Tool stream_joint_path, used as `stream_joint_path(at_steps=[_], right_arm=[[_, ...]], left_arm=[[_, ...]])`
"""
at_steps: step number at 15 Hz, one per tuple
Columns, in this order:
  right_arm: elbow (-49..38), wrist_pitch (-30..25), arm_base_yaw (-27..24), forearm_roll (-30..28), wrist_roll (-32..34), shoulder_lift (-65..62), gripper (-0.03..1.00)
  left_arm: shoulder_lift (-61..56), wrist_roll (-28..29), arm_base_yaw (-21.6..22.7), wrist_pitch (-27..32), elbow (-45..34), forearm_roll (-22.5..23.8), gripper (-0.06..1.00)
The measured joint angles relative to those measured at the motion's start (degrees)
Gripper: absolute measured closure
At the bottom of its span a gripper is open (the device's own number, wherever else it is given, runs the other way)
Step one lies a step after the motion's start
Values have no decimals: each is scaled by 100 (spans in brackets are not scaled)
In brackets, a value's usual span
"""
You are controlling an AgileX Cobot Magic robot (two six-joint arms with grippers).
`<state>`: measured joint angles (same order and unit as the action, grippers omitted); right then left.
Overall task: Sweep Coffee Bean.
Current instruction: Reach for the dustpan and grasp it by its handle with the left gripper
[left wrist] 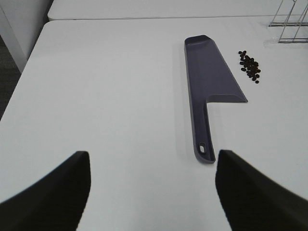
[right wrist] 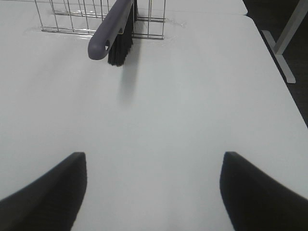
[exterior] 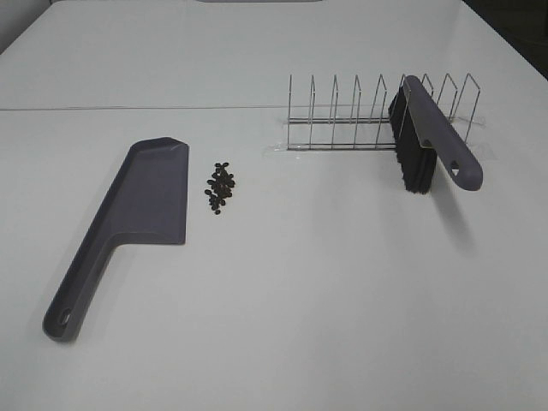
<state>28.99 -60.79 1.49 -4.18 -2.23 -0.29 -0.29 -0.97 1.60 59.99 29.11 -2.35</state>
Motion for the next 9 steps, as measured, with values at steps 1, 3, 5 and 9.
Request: stream_joint_path(at_steps=[1, 3, 5, 9], right_arm=[[0, 0, 0, 0, 0, 0, 22], [0, 0, 0, 0, 0, 0, 22], [0, 0, 0, 0, 0, 0, 22], [0, 0, 0, 0, 0, 0, 22]], left_arm=[[0, 0, 0, 0, 0, 0, 25], [0, 0, 0, 0, 0, 0, 25], [0, 0, 0, 0, 0, 0, 25], [0, 0, 0, 0, 0, 0, 25]])
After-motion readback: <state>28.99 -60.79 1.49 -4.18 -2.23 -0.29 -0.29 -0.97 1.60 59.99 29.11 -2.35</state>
